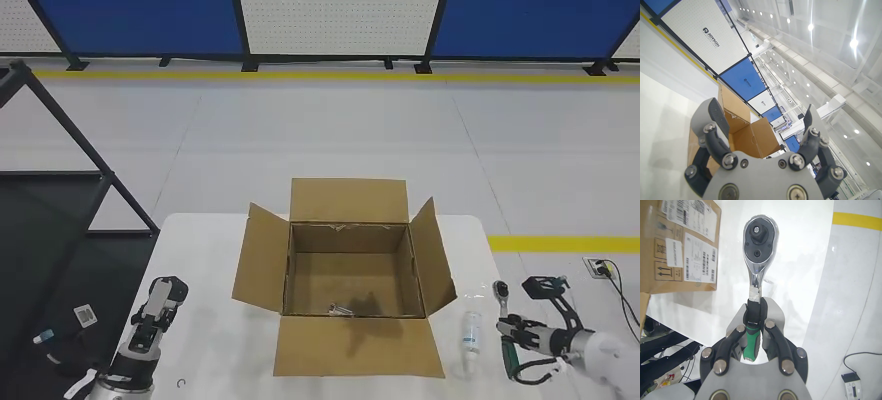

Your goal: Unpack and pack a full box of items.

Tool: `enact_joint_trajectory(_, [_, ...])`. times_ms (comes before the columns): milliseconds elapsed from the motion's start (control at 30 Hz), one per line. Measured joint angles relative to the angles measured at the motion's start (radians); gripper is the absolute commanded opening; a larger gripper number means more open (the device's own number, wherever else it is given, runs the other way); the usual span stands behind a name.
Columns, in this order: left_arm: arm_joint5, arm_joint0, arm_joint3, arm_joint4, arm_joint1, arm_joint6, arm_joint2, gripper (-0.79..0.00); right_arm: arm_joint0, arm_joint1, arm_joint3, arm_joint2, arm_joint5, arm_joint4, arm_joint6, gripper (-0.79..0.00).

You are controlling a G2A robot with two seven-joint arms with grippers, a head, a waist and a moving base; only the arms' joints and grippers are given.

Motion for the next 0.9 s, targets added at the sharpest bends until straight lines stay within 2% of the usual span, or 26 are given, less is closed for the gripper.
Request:
enact_joint_trajectory(267, [0.0, 0.0, 0.0, 0.0, 0.0, 0.0, 0.0, 0.0, -0.001, 0.015, 0.084, -0.023, 0.031, -0.062, 0.035, -0.785])
enact_joint_trajectory(667, [0.0, 0.0, 0.0, 0.0, 0.0, 0.0, 0.0, 0.0, 0.089, 0.017, 0.202, -0.174, 0.112, -0.154, -0.017, -0.785])
enact_joint_trajectory(900, [0.0, 0.0, 0.0, 0.0, 0.0, 0.0, 0.0, 0.0, 0.098, 0.024, 0.231, -0.183, 0.109, -0.149, -0.021, -0.785])
